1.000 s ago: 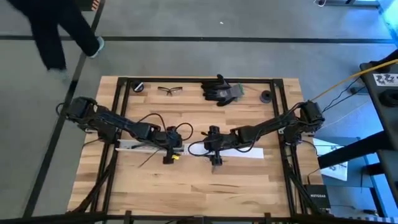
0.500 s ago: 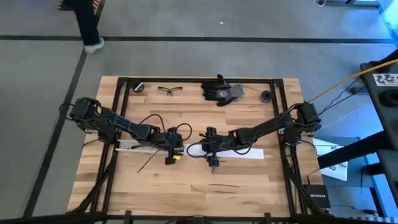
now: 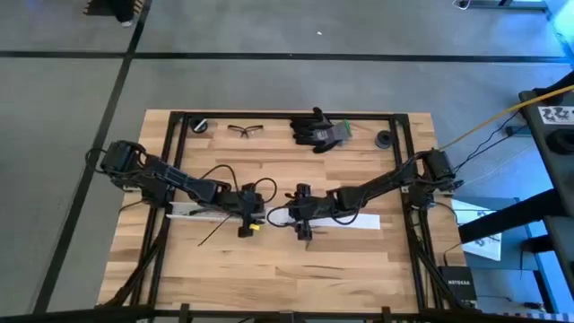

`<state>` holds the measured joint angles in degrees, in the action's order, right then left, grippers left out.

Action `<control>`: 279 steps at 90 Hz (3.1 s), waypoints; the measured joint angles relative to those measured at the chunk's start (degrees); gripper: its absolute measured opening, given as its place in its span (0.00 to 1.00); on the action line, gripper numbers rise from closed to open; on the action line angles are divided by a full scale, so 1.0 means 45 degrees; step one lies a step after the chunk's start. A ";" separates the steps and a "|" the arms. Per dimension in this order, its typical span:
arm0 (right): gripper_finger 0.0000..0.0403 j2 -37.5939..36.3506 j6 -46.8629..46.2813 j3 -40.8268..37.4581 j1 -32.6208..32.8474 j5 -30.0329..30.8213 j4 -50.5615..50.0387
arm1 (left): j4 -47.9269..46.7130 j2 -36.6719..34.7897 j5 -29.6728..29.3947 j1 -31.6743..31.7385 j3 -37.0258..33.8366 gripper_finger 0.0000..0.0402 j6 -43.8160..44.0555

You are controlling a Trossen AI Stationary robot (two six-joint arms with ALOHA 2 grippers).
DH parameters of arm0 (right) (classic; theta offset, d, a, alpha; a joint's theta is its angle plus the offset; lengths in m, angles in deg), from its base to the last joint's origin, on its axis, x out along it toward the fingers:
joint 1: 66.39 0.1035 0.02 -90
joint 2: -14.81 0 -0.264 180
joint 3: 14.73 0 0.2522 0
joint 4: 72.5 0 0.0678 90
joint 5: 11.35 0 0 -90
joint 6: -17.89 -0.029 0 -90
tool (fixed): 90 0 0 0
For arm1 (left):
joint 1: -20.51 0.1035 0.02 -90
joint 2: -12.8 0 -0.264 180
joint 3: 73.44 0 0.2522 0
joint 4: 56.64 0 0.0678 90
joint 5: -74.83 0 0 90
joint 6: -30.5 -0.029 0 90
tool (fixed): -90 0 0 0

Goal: Ziptie cables
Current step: Close the white cable duct

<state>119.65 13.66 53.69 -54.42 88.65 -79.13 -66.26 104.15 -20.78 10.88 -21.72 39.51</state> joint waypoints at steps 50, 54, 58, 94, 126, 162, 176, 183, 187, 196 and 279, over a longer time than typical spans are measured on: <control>0.72 0.0651 -0.0049 0.0015 0.0000 -0.0452 0.0276 | 0.0010 0.0000 0.0000 0.0000 -0.0005 0.57 -0.0049; 0.72 0.0646 -0.0047 0.0015 0.0000 -0.0452 0.0258 | 0.0010 0.0000 0.0000 0.0000 -0.0005 0.57 -0.0049; 0.72 0.0641 -0.0049 0.0015 0.0000 -0.0456 0.0266 | 0.0005 0.0000 0.0000 0.0000 -0.0005 0.57 -0.0049; 0.52 0.0604 -0.0168 0.0543 -0.0015 -0.0637 -0.0591 | 0.0009 -0.0005 0.0029 0.0002 -0.0005 0.57 -0.0046; 0.52 0.0825 -0.0374 0.1268 -0.0515 -0.1185 -0.1589 | 0.0047 -0.0005 0.0019 0.0005 -0.0013 0.57 -0.0045; 0.52 0.1663 -0.0132 0.1974 -0.0593 -0.1750 -0.1272 | 0.0361 0.0000 0.0257 -0.0005 -0.0058 0.57 -0.0489; 0.52 0.2109 0.0053 0.2654 -0.0593 -0.1862 -0.1959 | 0.0413 0.0102 0.0305 -0.0015 -0.0058 0.58 -0.0678; 0.52 0.2137 0.0044 0.2904 -0.0583 -0.1753 -0.2419 | 0.0437 0.0204 0.0306 -0.0015 -0.0058 0.58 -0.0632; 0.52 0.2147 0.0006 0.2999 -0.0583 -0.1749 -0.2583 | 0.0407 0.0209 0.0308 -0.0036 -0.0053 0.58 -0.0636; 0.52 0.2161 -0.0284 0.3133 -0.0583 -0.1749 -0.2858 | 0.0019 0.0209 0.0321 -0.0039 0.0025 0.57 -0.0708; 0.53 0.2191 -0.0667 0.3157 -0.0593 -0.2021 -0.3026 | -0.4109 -0.0772 0.0298 -0.0317 0.0647 0.72 0.0269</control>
<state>129.50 10.66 67.89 -57.09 79.56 -92.74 -84.75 100.67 -19.44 9.46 -18.81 40.72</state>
